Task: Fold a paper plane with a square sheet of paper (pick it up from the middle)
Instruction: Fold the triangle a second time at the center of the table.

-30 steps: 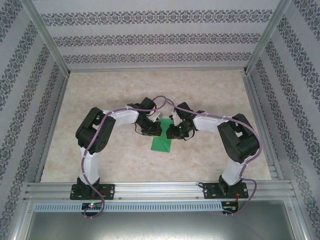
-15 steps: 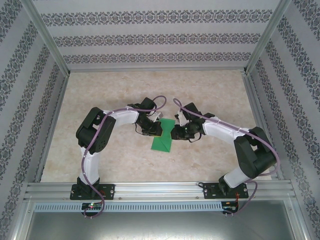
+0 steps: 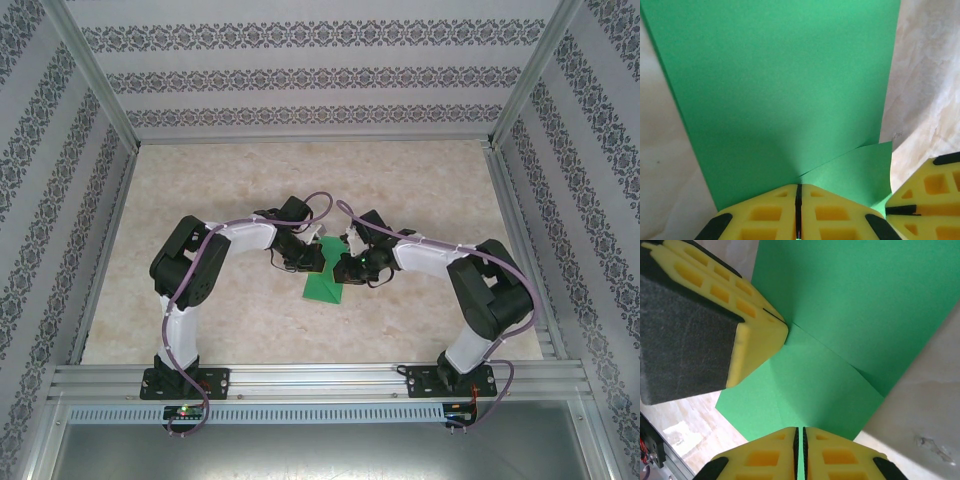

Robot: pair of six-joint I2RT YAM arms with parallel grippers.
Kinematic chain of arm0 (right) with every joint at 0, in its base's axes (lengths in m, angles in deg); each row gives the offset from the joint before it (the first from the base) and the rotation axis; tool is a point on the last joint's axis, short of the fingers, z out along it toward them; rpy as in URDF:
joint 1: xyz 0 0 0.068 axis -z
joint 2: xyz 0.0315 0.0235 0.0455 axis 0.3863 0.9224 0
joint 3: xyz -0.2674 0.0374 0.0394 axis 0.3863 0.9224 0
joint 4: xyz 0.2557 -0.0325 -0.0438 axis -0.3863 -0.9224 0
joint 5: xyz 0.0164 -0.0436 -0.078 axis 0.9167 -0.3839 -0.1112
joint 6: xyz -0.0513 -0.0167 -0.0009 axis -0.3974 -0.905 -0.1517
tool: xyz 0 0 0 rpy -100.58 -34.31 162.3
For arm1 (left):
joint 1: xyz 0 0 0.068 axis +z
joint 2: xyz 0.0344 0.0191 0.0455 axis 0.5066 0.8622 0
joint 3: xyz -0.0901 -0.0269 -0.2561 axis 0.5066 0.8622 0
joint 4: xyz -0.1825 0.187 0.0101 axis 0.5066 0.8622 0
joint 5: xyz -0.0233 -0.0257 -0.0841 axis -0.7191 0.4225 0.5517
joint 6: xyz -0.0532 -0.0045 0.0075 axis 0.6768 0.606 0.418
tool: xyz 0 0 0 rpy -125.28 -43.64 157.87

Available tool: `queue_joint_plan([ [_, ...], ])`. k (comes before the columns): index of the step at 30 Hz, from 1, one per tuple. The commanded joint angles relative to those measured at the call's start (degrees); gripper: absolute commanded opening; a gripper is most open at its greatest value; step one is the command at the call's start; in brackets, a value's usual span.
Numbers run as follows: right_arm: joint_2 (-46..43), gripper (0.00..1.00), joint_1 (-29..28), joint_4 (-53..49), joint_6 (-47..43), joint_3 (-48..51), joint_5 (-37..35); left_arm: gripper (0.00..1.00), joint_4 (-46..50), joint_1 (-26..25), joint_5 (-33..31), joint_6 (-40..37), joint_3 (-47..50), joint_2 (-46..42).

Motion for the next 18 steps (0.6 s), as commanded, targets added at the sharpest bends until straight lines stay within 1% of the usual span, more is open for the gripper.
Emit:
queue_joint_plan([
  [1, 2.04, 0.13, -0.37, 1.52, -0.15, -0.14, 1.11, 0.11, 0.75, -0.07, -10.03, 0.65, 2.73, 1.81],
  [5, 3.52, 0.12, -0.15, 0.58, -1.95, -0.67, -0.95, 0.11, 0.79, -0.04, -11.38, 0.52, 3.25, 1.15],
  [8, 3.42, 0.12, 0.15, 0.02, -2.61, -0.61, -1.19, 0.11, 0.79, 0.07, -11.82, 0.56, 3.53, 1.03],
  [15, -2.28, 0.12, -1.93, 1.26, 0.63, -0.10, 1.39, 0.11, 1.13, 0.02, -12.07, 0.40, 3.37, 1.12],
  [18, -3.80, 0.12, -3.44, 4.97, 3.60, 1.46, 3.74, 0.11, 1.14, 0.07, -11.98, 0.35, 3.27, 1.26],
])
